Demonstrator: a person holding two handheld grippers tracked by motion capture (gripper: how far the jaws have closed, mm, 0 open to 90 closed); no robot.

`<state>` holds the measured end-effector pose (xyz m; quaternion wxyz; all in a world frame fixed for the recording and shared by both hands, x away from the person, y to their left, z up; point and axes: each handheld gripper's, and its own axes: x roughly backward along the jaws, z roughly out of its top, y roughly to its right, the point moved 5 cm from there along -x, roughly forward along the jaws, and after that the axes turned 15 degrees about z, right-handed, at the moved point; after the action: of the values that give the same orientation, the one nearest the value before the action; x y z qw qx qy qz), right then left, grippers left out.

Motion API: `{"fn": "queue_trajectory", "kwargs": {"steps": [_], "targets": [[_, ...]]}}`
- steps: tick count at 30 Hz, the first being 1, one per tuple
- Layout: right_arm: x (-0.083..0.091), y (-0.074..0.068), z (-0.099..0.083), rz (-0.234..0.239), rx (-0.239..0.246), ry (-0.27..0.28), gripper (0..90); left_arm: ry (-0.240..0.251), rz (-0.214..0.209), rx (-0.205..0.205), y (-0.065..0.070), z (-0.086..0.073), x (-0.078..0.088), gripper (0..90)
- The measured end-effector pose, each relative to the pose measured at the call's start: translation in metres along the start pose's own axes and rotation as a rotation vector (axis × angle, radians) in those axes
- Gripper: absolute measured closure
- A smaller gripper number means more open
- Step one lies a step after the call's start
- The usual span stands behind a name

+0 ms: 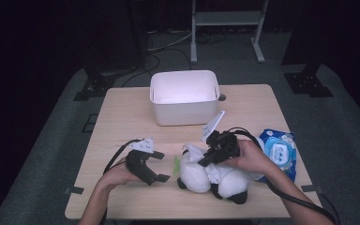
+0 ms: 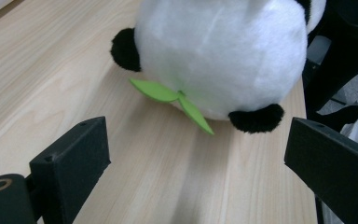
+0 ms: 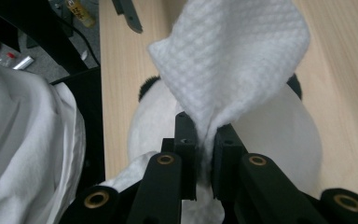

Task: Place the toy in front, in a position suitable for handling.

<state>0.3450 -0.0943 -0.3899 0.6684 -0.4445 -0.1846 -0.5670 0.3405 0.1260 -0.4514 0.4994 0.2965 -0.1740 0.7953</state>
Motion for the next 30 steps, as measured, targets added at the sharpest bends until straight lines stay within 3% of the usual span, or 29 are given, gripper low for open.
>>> {"fn": "queue_trajectory", "kwargs": {"steps": [10,17,23,30], "targets": [[0.039,0.003,-0.041,-0.093,-0.080,0.037,82.2,0.003,-0.011,-0.005,0.003,0.003,-0.002,5.3],[0.058,0.003,-0.067,-0.121,-0.133,0.083,81.7,0.009,-0.011,-0.008,0.004,0.005,-0.002,5.4],[0.056,0.003,-0.074,-0.109,-0.144,0.115,81.9,0.010,-0.026,-0.013,0.008,0.007,-0.006,5.3],[0.042,-0.001,-0.069,-0.079,-0.107,0.119,82.4,0.008,-0.043,-0.025,0.014,0.013,-0.010,5.3]]}}
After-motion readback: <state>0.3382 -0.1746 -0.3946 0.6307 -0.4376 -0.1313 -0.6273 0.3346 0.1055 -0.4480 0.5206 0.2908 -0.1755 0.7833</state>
